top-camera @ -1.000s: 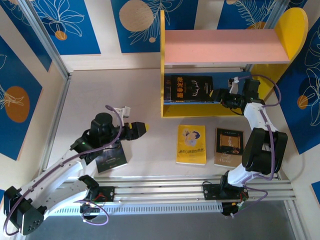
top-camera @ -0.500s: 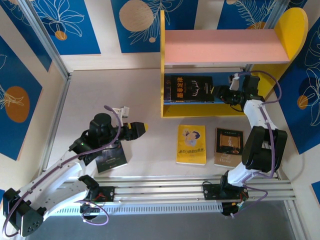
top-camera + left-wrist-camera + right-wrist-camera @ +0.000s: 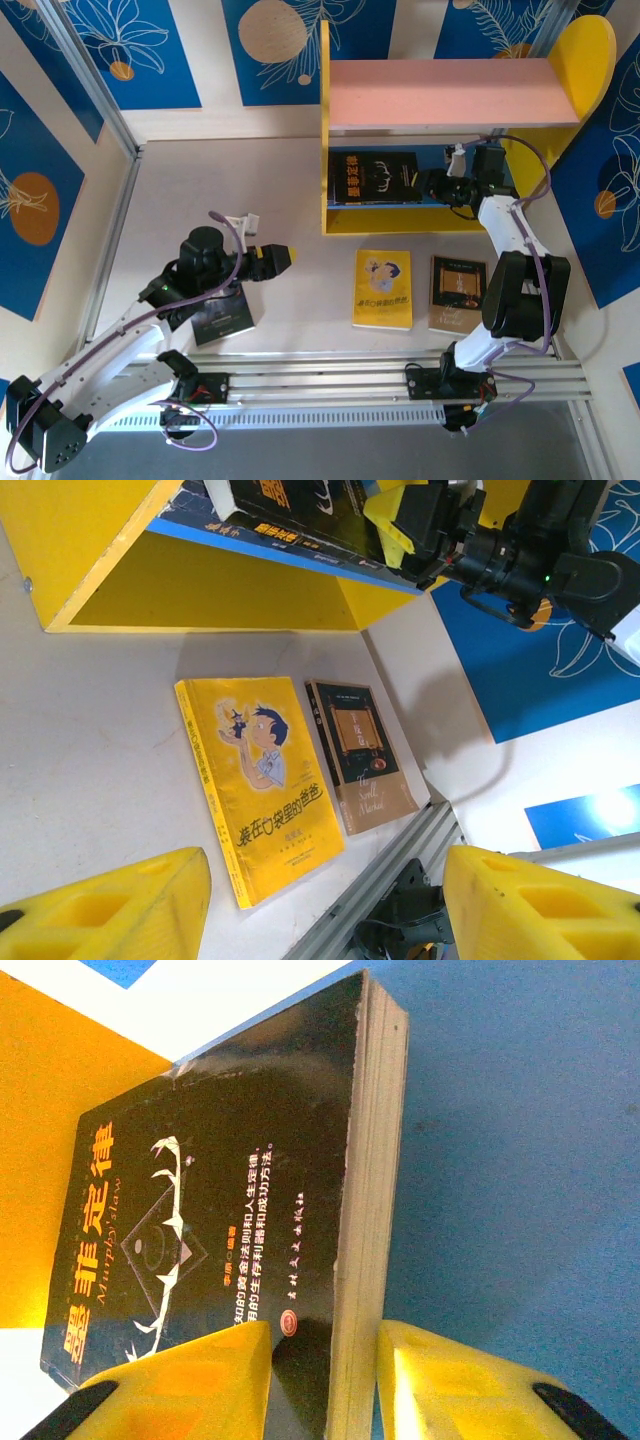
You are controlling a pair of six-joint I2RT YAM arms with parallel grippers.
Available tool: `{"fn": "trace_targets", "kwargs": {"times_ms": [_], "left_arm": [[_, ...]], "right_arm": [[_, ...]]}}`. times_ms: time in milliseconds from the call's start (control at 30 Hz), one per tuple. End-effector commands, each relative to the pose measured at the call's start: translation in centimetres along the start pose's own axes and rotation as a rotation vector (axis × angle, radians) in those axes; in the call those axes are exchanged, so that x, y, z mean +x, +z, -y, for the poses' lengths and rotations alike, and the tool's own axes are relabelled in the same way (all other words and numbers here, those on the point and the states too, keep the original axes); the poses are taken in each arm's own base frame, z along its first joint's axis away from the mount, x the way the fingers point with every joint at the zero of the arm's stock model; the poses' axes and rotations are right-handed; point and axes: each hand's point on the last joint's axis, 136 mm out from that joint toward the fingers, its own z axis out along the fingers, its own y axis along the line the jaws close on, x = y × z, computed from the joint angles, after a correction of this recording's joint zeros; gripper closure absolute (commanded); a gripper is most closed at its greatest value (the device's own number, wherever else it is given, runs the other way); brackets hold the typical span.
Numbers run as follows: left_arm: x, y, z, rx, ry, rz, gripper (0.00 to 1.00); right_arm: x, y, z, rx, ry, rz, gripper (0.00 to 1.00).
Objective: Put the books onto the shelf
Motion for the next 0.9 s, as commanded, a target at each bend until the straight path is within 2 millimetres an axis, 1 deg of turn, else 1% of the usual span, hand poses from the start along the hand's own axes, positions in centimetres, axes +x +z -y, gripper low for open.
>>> {"fn": "trace_targets", "kwargs": {"times_ms": [0,433,533,633,867], "left_arm": [[-0.1,0.1,-0.5,-0.009,-0.02,0.008,0.36],[-0.1,0.2,-0.6,-0.008,-0.02,0.006,0.36],[-0.1,0.2,-0.6,-0.01,-0.02,0.006,0.36],[-0.1,0.1,-0.7,-0.013,-0.02,0.007,0.37],[0.0,0.1,-0.7,-0.012,-0.017,0.007,0.36]], "right_arm": [[-0.5,0.3,-0.8,-0.007,-0.031,-0.011,0.67],[-0.4,0.9,-1.9,-0.013,-0.063,-0.023,0.67],[-0.7,0.5,-1.3,0.011,-0.043,-0.008,0.67],[-1.0,0.0,-0.9,-0.003,-0.016,0.005,0.67],[-0.9,-0.3,-1.3,-0.007,-0.032,0.0,0.66]]}}
